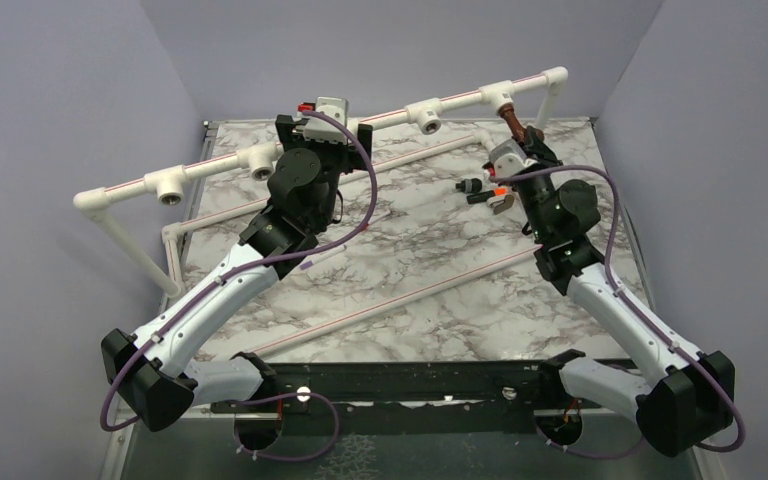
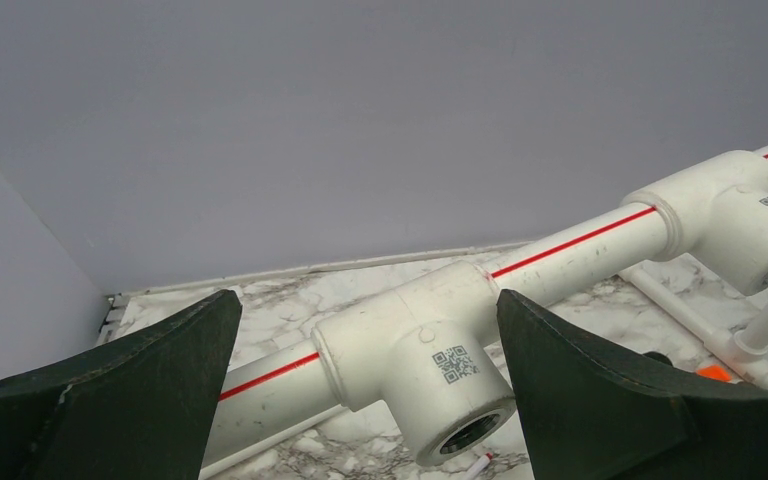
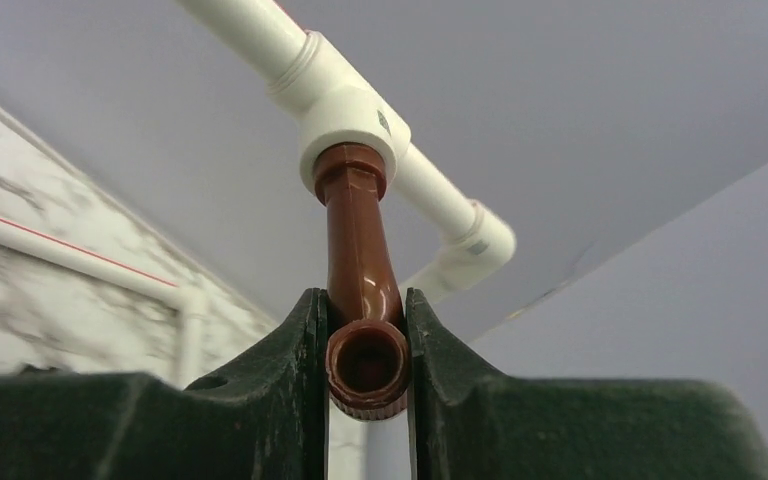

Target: Install the water faucets

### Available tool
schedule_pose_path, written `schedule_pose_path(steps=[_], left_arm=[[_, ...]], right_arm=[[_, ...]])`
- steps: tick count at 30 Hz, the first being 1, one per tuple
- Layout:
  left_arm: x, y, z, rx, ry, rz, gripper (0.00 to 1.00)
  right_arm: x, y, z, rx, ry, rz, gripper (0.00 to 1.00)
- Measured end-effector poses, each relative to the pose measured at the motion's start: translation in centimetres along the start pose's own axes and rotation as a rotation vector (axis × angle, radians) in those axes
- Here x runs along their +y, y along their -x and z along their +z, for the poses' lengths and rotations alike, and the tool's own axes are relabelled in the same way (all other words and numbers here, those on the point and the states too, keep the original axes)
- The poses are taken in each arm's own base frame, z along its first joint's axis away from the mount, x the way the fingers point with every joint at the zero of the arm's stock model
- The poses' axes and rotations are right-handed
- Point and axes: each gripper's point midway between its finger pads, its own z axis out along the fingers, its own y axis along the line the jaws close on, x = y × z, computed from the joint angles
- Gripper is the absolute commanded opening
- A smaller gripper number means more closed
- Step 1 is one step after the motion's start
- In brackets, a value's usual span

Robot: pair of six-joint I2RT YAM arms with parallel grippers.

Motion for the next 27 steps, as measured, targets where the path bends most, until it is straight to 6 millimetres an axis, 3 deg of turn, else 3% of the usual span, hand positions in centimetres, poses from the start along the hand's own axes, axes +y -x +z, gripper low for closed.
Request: schedule_pose_path(steps=[14,21,25,27], left_arm=[[0.1,0.1,0.1,-0.004,0.004,-0.002,0.99],[-0.1,0.2,0.0,-0.008,-0.004,-0.006,0.99],[-0.1,0.2,0.0,-0.009,-0.005,-0.006,0.99],[-0.1,0.3,0.0,-0.009,-0.005,-0.006,0.99]], right_arm=[[0.4,0.8,0.2,0.089,-0.089,0.955,0.01],[-0.2,0.7,0.3,0.109,-0.199,1.264,0.01],[-0.4,0.8,0.5,0.116,-0.223,1.332,0.01],[-0.5,0.8,0.6,0.127,-0.221,1.336,0.07]])
